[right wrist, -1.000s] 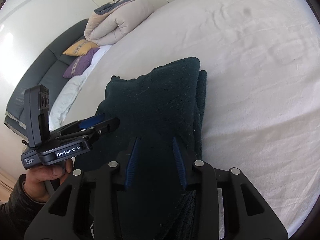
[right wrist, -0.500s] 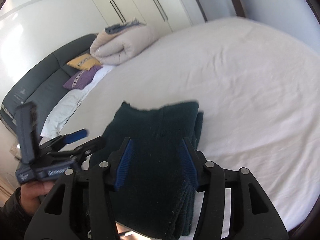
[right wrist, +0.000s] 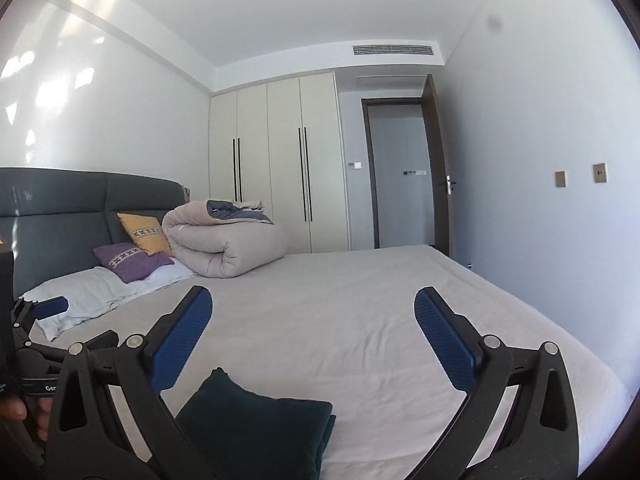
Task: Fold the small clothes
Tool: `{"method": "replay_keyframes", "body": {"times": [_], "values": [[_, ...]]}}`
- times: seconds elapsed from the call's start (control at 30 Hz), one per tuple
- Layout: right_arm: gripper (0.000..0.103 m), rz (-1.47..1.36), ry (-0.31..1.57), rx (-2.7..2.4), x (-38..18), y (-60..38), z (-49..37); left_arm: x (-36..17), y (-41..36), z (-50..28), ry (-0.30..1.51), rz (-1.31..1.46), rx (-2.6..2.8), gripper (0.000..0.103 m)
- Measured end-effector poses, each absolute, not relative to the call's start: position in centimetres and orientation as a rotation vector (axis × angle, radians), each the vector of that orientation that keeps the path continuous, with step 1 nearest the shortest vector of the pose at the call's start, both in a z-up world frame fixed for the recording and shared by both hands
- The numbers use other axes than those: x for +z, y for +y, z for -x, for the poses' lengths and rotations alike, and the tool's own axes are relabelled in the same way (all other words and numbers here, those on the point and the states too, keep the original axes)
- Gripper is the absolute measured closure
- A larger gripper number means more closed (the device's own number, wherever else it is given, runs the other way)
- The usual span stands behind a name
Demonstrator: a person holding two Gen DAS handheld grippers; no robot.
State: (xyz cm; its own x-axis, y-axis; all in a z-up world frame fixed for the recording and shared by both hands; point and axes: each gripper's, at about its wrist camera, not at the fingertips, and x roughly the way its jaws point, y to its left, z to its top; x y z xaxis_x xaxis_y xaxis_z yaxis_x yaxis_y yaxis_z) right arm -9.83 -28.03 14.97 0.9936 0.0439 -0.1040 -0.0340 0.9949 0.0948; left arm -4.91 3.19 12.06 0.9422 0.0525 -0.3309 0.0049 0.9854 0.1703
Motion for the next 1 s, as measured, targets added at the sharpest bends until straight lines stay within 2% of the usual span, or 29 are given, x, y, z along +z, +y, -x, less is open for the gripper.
{"method": "replay_keyframes", "body": {"times": [0.23,0.5,0.73,1.0], "values": [[0.000,-0.162,0.343,0.095,14.9,-26.8,10.8,9.7,4.4,5.4,0.537,-0.095,0.044,0.000],[0.000,-0.216,0.681,0.047,7.8,-26.1,7.8,6.1,4.7,3.6,0.742,-0.035,0.026,0.000],[0.000,-0.238,0.775,-0.032,4.3,-26.8,5.7,5.1,4.8,3.3,0.794,-0.033,0.017,0.000],[0.000,-0.147,0.816,0.013,3.4,-24.0,5.9,4.6,4.9,3.2,0.822,-0.020,-0.001,0.000]]}}
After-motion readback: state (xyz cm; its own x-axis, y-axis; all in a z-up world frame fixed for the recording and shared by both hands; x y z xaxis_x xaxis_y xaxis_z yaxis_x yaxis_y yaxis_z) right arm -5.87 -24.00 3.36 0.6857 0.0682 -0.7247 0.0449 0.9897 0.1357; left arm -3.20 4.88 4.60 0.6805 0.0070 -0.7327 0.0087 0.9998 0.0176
